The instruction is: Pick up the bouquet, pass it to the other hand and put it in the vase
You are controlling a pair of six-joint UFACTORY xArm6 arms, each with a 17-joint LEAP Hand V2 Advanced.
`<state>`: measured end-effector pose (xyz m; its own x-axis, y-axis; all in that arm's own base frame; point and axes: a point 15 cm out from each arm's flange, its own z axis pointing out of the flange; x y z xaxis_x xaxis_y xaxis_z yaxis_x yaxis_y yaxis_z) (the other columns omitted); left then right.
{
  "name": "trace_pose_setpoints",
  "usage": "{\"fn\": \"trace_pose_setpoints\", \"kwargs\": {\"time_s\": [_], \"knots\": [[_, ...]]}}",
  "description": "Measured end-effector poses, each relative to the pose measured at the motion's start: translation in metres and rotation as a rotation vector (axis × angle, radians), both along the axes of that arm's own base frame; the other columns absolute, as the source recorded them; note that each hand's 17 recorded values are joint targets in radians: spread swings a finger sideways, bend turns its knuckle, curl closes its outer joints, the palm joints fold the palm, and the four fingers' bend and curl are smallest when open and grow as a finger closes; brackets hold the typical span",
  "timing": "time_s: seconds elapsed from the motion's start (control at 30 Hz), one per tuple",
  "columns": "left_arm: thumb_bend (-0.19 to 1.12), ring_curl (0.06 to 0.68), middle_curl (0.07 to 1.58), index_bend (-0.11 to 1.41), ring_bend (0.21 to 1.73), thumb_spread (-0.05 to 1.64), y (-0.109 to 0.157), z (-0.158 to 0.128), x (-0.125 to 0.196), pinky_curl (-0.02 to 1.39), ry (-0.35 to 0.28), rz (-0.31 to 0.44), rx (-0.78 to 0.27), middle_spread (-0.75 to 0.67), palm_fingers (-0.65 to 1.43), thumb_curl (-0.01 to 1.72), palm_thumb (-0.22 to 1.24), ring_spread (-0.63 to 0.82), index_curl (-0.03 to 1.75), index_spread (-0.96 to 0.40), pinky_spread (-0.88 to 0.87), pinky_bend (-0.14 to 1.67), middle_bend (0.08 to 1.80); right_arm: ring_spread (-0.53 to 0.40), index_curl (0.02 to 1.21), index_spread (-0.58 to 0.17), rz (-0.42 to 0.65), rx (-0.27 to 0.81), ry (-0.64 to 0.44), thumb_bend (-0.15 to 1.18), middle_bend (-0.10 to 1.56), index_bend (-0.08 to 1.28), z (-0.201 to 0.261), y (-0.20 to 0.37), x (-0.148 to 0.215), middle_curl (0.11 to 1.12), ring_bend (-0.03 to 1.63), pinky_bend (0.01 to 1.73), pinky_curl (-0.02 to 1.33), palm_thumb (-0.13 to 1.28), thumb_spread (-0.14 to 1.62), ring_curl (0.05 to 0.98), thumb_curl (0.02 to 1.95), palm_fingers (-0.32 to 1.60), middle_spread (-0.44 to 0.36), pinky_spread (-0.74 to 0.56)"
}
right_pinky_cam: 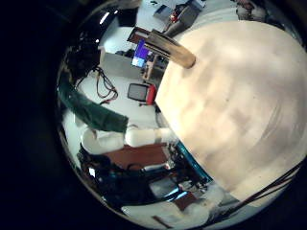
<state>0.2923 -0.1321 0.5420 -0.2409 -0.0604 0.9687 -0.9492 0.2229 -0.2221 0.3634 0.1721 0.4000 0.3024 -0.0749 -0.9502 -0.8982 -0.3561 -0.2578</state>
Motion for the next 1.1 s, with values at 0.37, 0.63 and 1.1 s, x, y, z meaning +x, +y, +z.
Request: {"fn": "trace_pose_setpoints", "kwargs": {"time_s": [0.37,0.63,1.1], "knots": [[-0.02,0.558,0.93,0.51,1.43,0.12,0.034,0.034,0.009,0.65,-0.135,0.137,0.077,-0.49,1.08,0.86,1.12,-0.42,1.26,-0.76,-0.56,1.15,1.17,0.190,0.20,-0.309,-0.239,0.090,0.054,-0.03,0.15,0.12,0.001,-0.011,0.034,0.24,0.31,0.33,0.41,0.81,0.95,0.233,0.47,-0.12,0.142,0.31],[-0.02,0.559,0.92,0.45,1.42,0.10,0.069,0.068,0.020,0.66,-0.219,0.253,0.124,-0.48,1.09,0.88,1.12,-0.42,1.35,-0.77,-0.56,1.14,1.17,0.191,0.19,-0.290,-0.310,0.097,0.059,-0.02,0.16,0.14,-0.003,-0.026,0.049,0.21,0.29,0.33,0.37,0.82,0.95,0.240,0.47,-0.09,0.152,0.31],[-0.02,0.565,0.92,0.42,1.42,0.10,0.139,0.114,0.045,0.67,-0.326,0.432,0.080,-0.48,1.10,0.90,1.12,-0.42,1.43,-0.76,-0.57,1.12,1.17,0.196,0.20,-0.272,-0.338,0.089,0.086,-0.02,0.17,0.14,-0.018,-0.029,0.057,0.22,0.29,0.34,0.35,0.85,0.96,0.257,0.48,-0.05,0.162,0.32]]}}
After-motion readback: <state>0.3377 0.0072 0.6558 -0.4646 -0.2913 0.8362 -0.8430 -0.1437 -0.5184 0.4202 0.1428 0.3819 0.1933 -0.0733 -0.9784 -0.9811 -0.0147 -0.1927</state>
